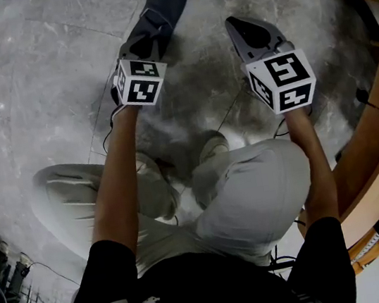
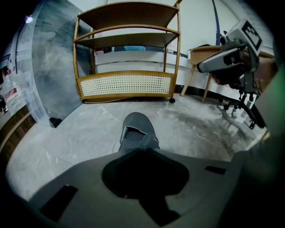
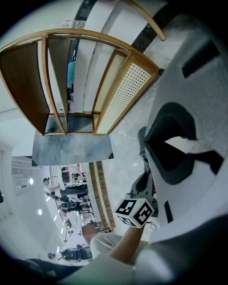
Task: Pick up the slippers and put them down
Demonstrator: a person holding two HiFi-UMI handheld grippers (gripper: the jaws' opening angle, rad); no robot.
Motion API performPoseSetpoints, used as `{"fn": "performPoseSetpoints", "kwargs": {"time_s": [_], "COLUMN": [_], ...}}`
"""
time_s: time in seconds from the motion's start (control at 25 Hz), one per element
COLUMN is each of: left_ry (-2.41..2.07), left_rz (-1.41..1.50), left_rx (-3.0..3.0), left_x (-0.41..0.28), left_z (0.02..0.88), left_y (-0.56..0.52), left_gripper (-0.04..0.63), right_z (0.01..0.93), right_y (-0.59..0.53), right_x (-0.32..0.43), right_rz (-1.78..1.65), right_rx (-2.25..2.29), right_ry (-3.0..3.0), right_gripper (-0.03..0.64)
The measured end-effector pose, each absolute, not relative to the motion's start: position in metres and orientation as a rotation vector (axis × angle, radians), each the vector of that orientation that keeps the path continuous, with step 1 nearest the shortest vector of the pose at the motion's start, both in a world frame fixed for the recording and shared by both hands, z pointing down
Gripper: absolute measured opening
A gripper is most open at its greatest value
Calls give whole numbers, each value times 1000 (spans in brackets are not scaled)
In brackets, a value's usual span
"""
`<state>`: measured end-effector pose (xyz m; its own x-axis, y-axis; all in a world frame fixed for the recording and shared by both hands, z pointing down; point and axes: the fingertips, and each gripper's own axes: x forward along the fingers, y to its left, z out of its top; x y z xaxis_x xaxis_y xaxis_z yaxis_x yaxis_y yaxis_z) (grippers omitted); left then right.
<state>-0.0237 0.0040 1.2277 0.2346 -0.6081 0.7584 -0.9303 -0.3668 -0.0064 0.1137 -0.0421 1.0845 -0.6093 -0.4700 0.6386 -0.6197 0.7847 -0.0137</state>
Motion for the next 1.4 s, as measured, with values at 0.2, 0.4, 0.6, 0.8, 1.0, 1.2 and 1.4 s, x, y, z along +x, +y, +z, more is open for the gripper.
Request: {"fn": "performPoseSetpoints", "kwargs": {"time_s": [0.2, 0.4, 0.6, 0.8, 1.0, 1.2, 1.4], "left_ry": [-1417, -1405, -1390, -1367, -1381, -1390, -1383], "left_rz": [950, 941, 888, 874, 843, 818, 851], "left_rx": [2038, 2033, 2039, 2054, 2075, 2097, 2134], "left_x": [-27, -28, -25, -21, -22, -20, -26], "left_z": [1233, 1235, 1231, 1226, 1213, 1195, 1175], "left_y": [6, 8, 9, 11, 1, -6, -17], "left_gripper": [25, 40, 103, 115, 115, 98, 33], "right_z": [1086, 1084, 1082, 1079, 1072, 1063, 1051], "right_y": [-40, -42, -43, -44, -49, -52, -57], "right_x": [115, 116, 117, 118, 117, 115, 113], "right_rz": [313, 316, 318, 317, 318, 314, 311], "right_rx": [803, 806, 809, 818, 828, 833, 843], "right_ry": [-2334, -2332, -2330, -2326, -2324, -2326, -2324], "right_gripper": [-2, -2, -2, -2, -2, -2, -2]}}
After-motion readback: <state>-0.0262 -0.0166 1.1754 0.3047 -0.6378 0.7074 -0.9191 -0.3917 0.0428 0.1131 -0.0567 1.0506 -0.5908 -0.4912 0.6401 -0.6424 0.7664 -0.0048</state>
